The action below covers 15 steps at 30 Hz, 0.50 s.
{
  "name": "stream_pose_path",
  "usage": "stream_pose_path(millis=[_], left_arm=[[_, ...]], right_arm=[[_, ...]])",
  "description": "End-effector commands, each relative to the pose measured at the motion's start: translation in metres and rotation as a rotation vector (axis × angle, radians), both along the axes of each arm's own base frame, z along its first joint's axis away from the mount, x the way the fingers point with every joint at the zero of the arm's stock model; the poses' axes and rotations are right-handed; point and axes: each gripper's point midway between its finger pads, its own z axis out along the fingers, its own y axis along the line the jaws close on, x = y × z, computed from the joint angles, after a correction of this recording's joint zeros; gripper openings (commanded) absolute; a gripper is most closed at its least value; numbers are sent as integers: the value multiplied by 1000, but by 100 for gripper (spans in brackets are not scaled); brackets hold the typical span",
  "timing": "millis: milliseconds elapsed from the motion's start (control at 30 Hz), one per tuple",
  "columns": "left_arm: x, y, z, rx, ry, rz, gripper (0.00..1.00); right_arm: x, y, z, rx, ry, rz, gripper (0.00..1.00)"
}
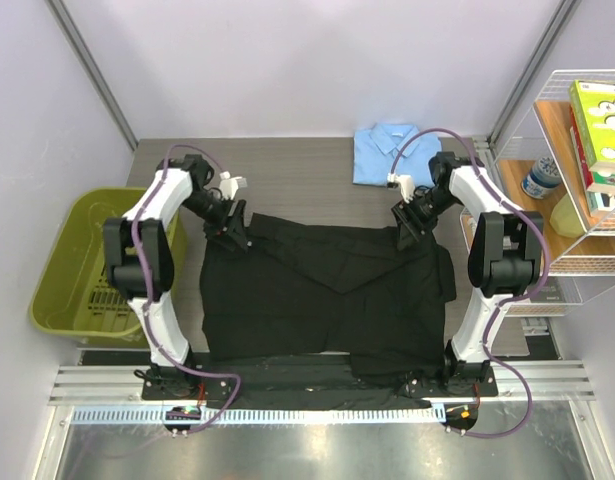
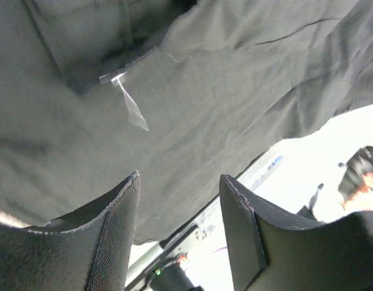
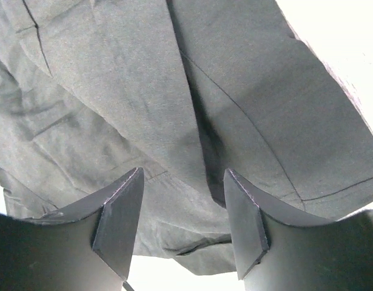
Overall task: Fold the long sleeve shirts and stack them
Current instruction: Fold the shirt
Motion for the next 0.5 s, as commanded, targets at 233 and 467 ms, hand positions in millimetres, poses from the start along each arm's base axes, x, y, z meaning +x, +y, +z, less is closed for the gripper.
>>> stream_pose_path(millis=[233, 467], left_arm=[[24, 7, -5, 58, -148, 157, 58], [31, 1, -20, 60, -123, 159, 61]], right_arm=[[17, -18, 19, -34, -76, -69, 59], [2, -24, 12, -40, -3, -40, 65]])
